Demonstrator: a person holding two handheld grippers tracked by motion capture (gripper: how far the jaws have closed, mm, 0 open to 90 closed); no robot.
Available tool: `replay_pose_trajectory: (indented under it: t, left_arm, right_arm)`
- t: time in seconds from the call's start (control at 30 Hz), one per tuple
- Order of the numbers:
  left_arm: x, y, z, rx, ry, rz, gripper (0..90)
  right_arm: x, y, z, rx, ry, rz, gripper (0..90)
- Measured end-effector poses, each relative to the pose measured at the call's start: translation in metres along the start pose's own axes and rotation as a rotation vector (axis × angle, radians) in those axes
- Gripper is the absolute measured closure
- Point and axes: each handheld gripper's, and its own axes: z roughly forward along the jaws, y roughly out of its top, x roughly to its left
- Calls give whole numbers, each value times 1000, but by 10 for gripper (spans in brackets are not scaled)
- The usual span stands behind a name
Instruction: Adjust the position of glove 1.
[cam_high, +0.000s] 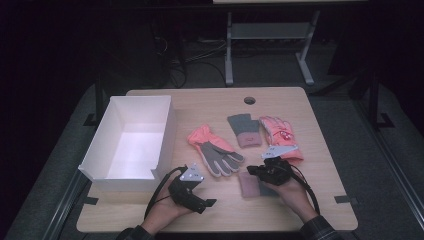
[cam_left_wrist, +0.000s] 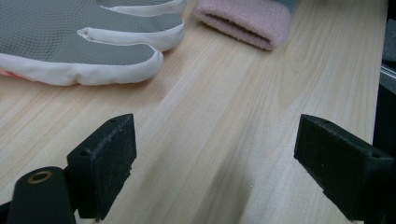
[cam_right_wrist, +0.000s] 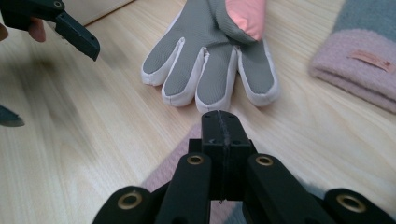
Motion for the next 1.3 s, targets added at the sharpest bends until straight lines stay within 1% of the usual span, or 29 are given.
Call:
replay_pose_trajectory:
  t: [0.03, 0.07, 0.1, 0.17, 0.2, 0.23, 0.27, 0.3, 0.33, 0.37, 0.4, 0.43, 0.47, 0.53, 0.57, 0.63, 0.7, 0.73, 0.87, 0.93, 0.97, 1.03, 1.07, 1.1, 1.13, 1.17, 1.2, 1.23, 1.3]
  left_arm:
    - [0, 0, 0, -4, 0, -3, 126]
    - [-1, 0, 0, -8, 0, -6, 126]
    - [0, 0, 0, 1, -3, 0, 126]
    - [0, 0, 0, 2, -4, 0, 126]
    - [0, -1, 0, 0, 0, -2, 127]
    - [1, -1, -1, 7, -5, 3, 129]
    - [1, -1, 0, -3, -5, -6, 129]
    - [2, -1, -1, -2, -8, -7, 130]
    - [2, -1, -1, -2, -9, -7, 131]
    - [2, -1, -1, -2, -9, -7, 132]
    - [1, -1, -1, 4, -8, 2, 131]
    - [1, -1, -1, 4, -8, 2, 132]
    - [2, -1, -1, 6, -10, 3, 131]
    - [2, -1, 0, 1, -11, -1, 131]
    - [2, -2, -1, -4, -9, -3, 131]
    - [2, -2, -1, -8, -9, -6, 131]
    - [2, -2, -2, -8, -7, -5, 131]
    - [3, -2, -2, -4, -5, 1, 131]
    - [3, -2, -1, -7, -1, 0, 131]
    - [2, -2, -2, -9, 0, -4, 130]
    - [2, -2, -2, -9, 0, -4, 131]
    - [3, -2, -1, -11, -8, -14, 131]
    - [3, -3, -1, -11, -11, -16, 130]
    - [3, -3, -1, -11, -11, -16, 130]
    - [3, -2, -1, -16, -13, -13, 130]
    - [3, -2, -1, -16, -13, -13, 130]
    - [3, -2, -1, -16, -15, -11, 131]
    - [3, -2, -1, -16, -17, -11, 131]
    - [3, -2, 0, -15, -17, -12, 131]
  right_arm:
    - [0, 1, 1, -3, -1, -9, 900]
    - [0, 2, 3, -5, 4, -5, 900]
    - [1, 3, 5, -3, 8, 3, 900]
    - [0, 4, 7, -5, 16, -3, 900]
    - [0, 6, 12, 9, 12, 0, 900]
    - [0, 6, 13, 8, 16, 4, 900]
    - [-1, 7, 16, 7, 17, -2, 900]
    - [-1, 8, 18, 15, 13, 5, 900]
    - [-2, 8, 20, 18, 10, -7, 900]
    - [-2, 8, 20, 18, 10, -7, 900]
    - [-2, 10, 23, 25, 9, 7, 900]
    - [-2, 10, 23, 25, 9, 7, 900]
    - [-4, 9, 29, 39, -3, 10, 900]
    - [-5, 9, 31, 43, -5, 9, 900]
    - [-5, 8, 34, 64, -18, 4, 900]
    - [-6, 7, 35, 76, -11, -1, 900]
    - [-5, 5, 35, 87, -8, 5, 900]
    - [-5, 5, 35, 87, -4, 1, 900]
    - [-1, 1, 34, 91, 12, -2, 900]
    - [3, -4, 30, 112, 22, -6, 900]
    - [3, -4, 30, 112, 22, -6, 900]
    - [6, -10, 24, 119, 34, -8, 900]
    - [7, -12, 22, 121, 36, -17, 900]
    - [9, -14, 19, 128, 43, -11, 900]
    - [10, -16, 17, 130, 44, -20, 900]
    - [10, -16, 17, 130, 44, -20, 900]
    - [14, -19, 11, 139, 50, -19, 900]
    - [14, -19, 11, 139, 50, -19, 900]
    - [17, -25, 5, 147, 50, -29, 900]
